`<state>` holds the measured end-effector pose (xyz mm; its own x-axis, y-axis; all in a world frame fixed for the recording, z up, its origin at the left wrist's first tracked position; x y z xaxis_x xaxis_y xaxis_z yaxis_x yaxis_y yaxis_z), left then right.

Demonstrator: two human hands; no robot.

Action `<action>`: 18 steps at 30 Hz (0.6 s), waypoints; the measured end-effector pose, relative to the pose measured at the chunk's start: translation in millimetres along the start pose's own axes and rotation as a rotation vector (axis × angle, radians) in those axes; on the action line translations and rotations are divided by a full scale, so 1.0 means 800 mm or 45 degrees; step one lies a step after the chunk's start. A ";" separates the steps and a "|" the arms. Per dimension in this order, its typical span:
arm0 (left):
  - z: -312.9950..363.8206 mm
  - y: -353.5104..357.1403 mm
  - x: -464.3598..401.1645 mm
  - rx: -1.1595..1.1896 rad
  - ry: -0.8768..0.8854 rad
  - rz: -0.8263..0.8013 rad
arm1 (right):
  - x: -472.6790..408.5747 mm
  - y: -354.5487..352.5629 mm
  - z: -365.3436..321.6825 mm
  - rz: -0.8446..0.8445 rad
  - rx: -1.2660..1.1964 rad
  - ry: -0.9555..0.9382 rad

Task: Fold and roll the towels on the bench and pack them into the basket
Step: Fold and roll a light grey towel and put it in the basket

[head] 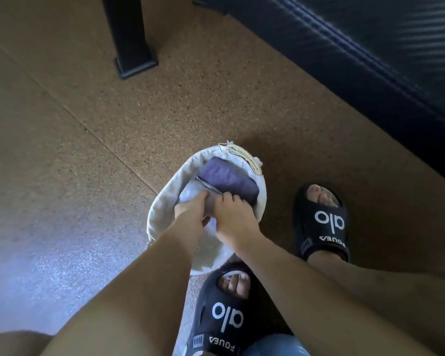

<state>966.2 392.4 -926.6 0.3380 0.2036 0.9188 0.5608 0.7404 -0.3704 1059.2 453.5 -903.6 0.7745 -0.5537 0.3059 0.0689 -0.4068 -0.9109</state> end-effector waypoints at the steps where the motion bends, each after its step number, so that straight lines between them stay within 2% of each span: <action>1: -0.003 0.002 -0.003 0.039 0.003 -0.025 | 0.000 -0.002 0.004 0.028 -0.049 -0.032; 6: -0.012 0.008 -0.005 0.174 0.042 -0.142 | 0.001 -0.011 0.014 0.028 -0.354 -0.054; 14: -0.012 0.010 0.004 0.089 0.089 -0.158 | -0.023 0.000 0.038 -0.379 -0.781 0.242; 18: -0.015 0.009 0.004 0.068 0.069 -0.213 | -0.027 0.002 0.041 -0.463 -0.827 0.319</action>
<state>980.8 390.7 -928.4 0.2842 0.0407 0.9579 0.5725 0.7942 -0.2036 1063.2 489.0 -920.6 0.6036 -0.4203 0.6774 -0.1506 -0.8945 -0.4209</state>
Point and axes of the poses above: each hand's wrist, its own x-axis away from the middle knuckle, its own y-axis out of the palm, z = x × y, the point moved 6 cm from there along -x, towards the middle knuckle, and after that the axes turned 6 degrees about -y, right-handed, at the moved point
